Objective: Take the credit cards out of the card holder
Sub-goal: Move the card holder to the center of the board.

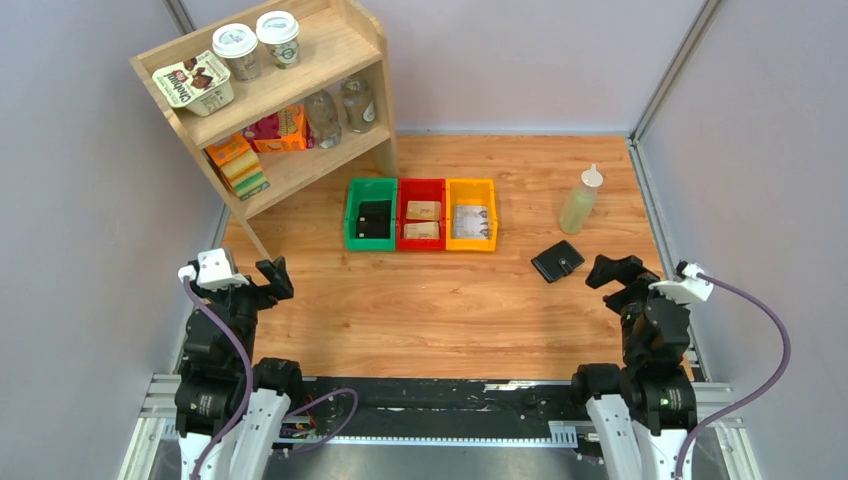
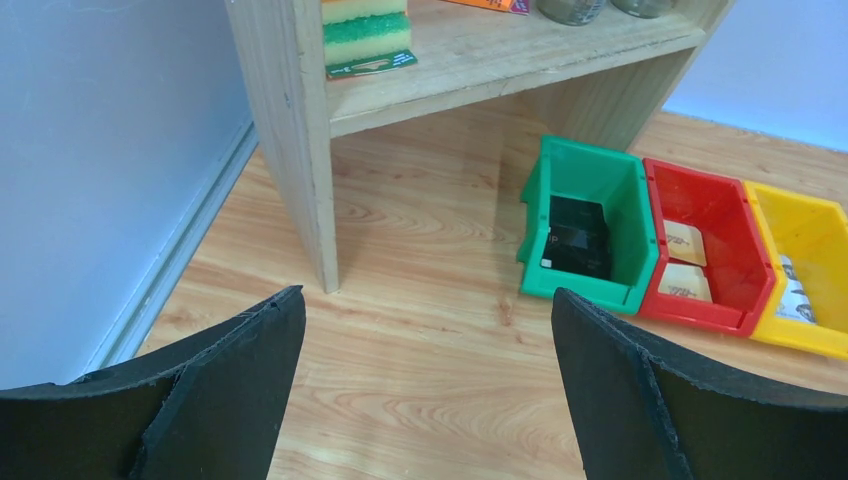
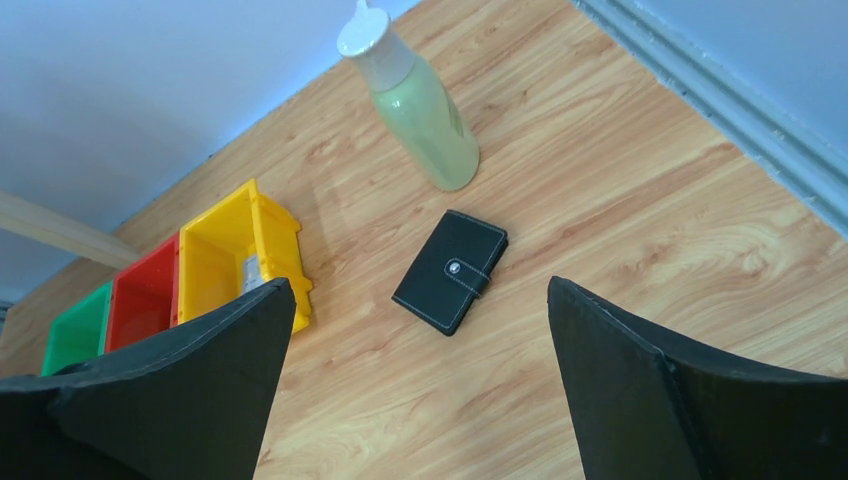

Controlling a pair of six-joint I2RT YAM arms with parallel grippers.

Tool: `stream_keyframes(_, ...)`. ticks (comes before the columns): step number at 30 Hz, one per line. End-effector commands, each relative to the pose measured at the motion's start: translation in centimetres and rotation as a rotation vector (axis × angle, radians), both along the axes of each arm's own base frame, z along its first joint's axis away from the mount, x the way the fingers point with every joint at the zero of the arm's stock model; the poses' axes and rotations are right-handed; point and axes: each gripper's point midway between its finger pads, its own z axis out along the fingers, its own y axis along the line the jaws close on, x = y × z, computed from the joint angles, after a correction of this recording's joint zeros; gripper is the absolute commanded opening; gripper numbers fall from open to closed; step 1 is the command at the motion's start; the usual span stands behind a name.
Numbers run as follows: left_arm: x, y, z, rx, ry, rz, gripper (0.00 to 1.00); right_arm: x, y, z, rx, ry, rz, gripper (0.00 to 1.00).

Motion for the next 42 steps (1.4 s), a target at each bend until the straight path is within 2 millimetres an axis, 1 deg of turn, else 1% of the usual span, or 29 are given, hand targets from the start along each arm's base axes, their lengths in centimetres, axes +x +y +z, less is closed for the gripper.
stream_keyframes(1, -0.2, 0.9, -0.2, -0.027, -0.006, 0.061, 1.00, 1.4, 1.0, -1.0, 0.068, 0.026, 0.031, 1.00)
stream_keyframes(5, -0.1, 0.8, -0.8, -0.040, -0.001, 0.059, 0.99, 2.4, 1.5, -3.4, 0.149, 0.109, 0.020, 1.00)
stream_keyframes(12, 0.0, 0.8, -1.0, -0.035, 0.001, 0.061, 0.99, 4.6, 3.4, -10.4, 0.317, 0.368, 0.011, 1.00)
stream_keyframes(13, -0.1, 0.9, -0.9, -0.035, -0.002, 0.062, 0.99, 5.0, 3.7, -11.3, 0.336, 0.401, 0.008, 0.97)
stream_keyframes(16, -0.3, 1.2, -1.0, -0.044, -0.004, 0.083, 0.99, 6.4, 4.3, -13.3, 0.393, 0.442, 0.008, 0.91)
stream_keyframes(18, -0.4, 1.3, -0.9, -0.047, -0.008, 0.091, 0.99, 7.5, 4.5, -14.2, 0.421, 0.448, 0.008, 0.90)
stream_keyframes(19, -0.4, 1.4, -1.0, -0.047, -0.008, 0.094, 0.99, 8.0, 3.9, -14.8, 0.437, 0.446, -0.010, 0.89)
stream_keyframes(21, -0.5, 1.4, -1.0, -0.048, -0.010, 0.095, 0.99, 9.1, 4.1, -15.4, 0.471, 0.438, 0.013, 0.83)
stream_keyframes(23, -0.5, 1.4, -0.9, -0.047, -0.013, 0.097, 0.99, 9.9, 4.5, -16.1, 0.525, 0.439, 0.046, 0.81)
stream_keyframes(26, -0.6, 1.6, -0.8, -0.050, -0.018, 0.107, 0.98, 11.1, 4.3, -16.9, 0.568, 0.437, 0.057, 0.74)
stream_keyframes(28, -0.6, 1.7, -0.8, -0.050, -0.018, 0.110, 0.98, 11.4, 4.2, -18.0, 0.597, 0.466, 0.051, 0.70)
stream_keyframes(31, -0.6, 1.6, -0.9, -0.053, -0.017, 0.106, 0.97, 11.8, 4.4, -19.0, 0.650, 0.481, 0.062, 0.60)
stream_keyframes(32, -0.6, 1.6, -0.9, -0.055, -0.019, 0.105, 0.97, 12.2, 4.5, -19.1, 0.663, 0.467, 0.077, 0.57)
stream_keyframes(36, -0.3, 1.0, -0.8, -0.062, -0.019, 0.075, 0.96, 12.1, 5.6, -20.2, 0.718, 0.488, 0.118, 0.52)
stream_keyframes(40, 0.8, -0.6, -0.5, -0.088, -0.022, -0.001, 0.96, 11.9, 6.0, -21.2, 0.748, 0.500, 0.133, 0.35)
stream_keyframes(42, 1.6, -1.9, -0.3, -0.111, -0.010, -0.066, 0.96, 11.9, 6.4, -21.4, 0.754, 0.509, 0.151, 0.22)
